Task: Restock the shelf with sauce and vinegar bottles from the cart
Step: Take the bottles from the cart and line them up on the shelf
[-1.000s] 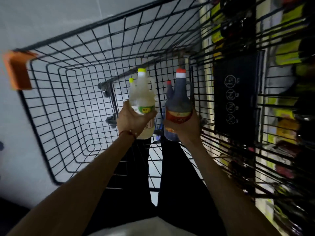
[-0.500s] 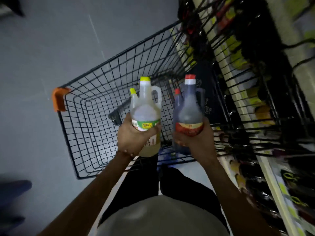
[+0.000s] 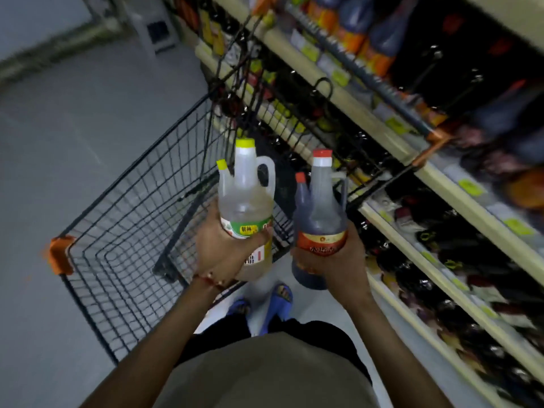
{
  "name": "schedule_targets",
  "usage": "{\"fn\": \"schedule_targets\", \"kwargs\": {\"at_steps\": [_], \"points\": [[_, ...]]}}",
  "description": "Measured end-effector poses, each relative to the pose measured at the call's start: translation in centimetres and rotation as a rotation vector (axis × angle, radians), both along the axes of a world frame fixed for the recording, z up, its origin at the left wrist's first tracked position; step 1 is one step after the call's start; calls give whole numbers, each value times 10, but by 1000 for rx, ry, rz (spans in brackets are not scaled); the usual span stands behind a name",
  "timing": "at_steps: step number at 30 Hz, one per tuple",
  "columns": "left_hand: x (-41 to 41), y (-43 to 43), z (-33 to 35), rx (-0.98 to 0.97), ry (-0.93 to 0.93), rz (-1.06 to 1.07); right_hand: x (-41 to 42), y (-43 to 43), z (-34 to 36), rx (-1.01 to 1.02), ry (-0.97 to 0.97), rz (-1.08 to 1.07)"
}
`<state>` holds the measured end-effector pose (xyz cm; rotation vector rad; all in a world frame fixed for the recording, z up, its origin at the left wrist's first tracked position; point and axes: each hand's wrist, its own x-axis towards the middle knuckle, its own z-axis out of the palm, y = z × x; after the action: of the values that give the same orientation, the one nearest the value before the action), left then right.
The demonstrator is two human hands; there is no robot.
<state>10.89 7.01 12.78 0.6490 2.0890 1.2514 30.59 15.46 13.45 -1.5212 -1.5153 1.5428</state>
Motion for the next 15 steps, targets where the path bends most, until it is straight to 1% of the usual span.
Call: {"fn": "schedule_targets", "kwargs": {"at_steps": [3, 6, 10, 15], "points": [[5, 3, 4, 76, -51, -149, 15, -25, 12, 47, -41, -142], [10, 3, 11, 108, -64, -307, 26, -51, 24, 72, -51, -298], [23, 4, 23, 149, -100, -484, 42, -86, 36, 126, -55, -424], [59, 13, 36, 171, -106, -673, 69, -126, 50, 175, -54, -596]]}}
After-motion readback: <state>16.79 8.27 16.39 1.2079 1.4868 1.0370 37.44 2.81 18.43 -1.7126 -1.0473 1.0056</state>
